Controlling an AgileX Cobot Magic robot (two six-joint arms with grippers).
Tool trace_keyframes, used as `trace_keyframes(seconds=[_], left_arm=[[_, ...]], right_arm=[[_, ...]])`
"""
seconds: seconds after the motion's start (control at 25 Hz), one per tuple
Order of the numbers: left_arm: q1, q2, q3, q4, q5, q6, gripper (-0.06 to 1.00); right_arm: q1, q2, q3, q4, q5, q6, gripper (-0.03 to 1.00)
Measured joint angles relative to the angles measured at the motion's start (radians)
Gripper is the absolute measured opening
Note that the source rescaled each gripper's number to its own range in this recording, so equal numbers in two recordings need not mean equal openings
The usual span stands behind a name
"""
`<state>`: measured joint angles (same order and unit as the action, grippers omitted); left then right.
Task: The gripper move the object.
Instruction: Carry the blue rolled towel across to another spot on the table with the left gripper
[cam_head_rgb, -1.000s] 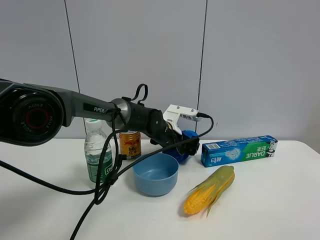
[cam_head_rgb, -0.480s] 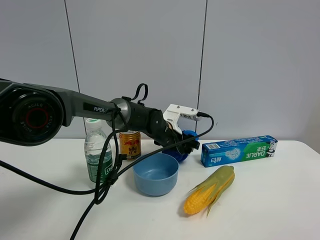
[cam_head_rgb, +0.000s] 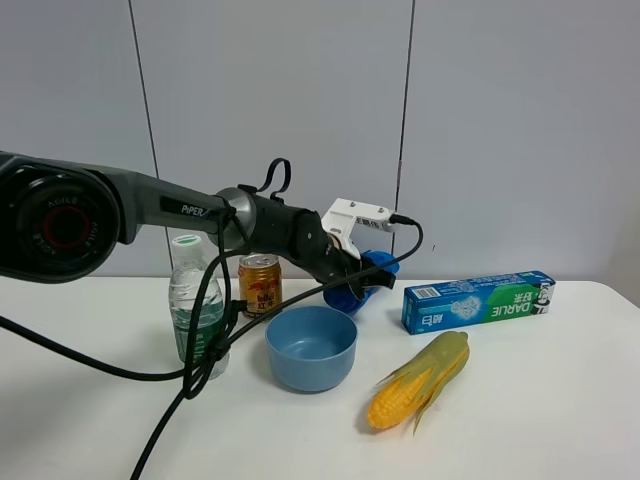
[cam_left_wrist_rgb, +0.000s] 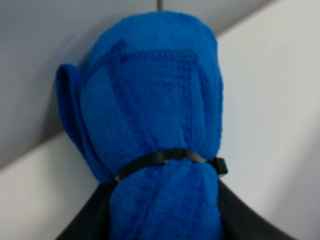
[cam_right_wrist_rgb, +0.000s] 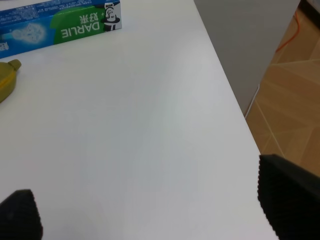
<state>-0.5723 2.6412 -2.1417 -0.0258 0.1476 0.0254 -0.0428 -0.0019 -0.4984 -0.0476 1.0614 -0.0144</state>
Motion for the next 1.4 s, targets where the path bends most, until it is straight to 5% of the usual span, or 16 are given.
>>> trace_keyframes(seconds=[0.16,0.64,1.16,1.4], left_arm=[[-0.003,-0.079,0.000,0.003,0.069,0.000,0.00],[-0.105,-0.361,0.000,-0.048,0.533,-0.031,0.00],[-0.235,-0.610,0.000,0.044,0.722,-0.044,0.00],[-0.254,-0.709,0.000,0.093,0.859,-0.138,0.00]], right_arm=[[0.000,0.000,0.000,0.000,0.000,0.000,1.00],[0.000,0.000,0.000,0.000,0.000,0.000,1.00],[0.000,0.000,0.000,0.000,0.000,0.000,1.00],[0.000,0.000,0.000,0.000,0.000,0.000,1.00]])
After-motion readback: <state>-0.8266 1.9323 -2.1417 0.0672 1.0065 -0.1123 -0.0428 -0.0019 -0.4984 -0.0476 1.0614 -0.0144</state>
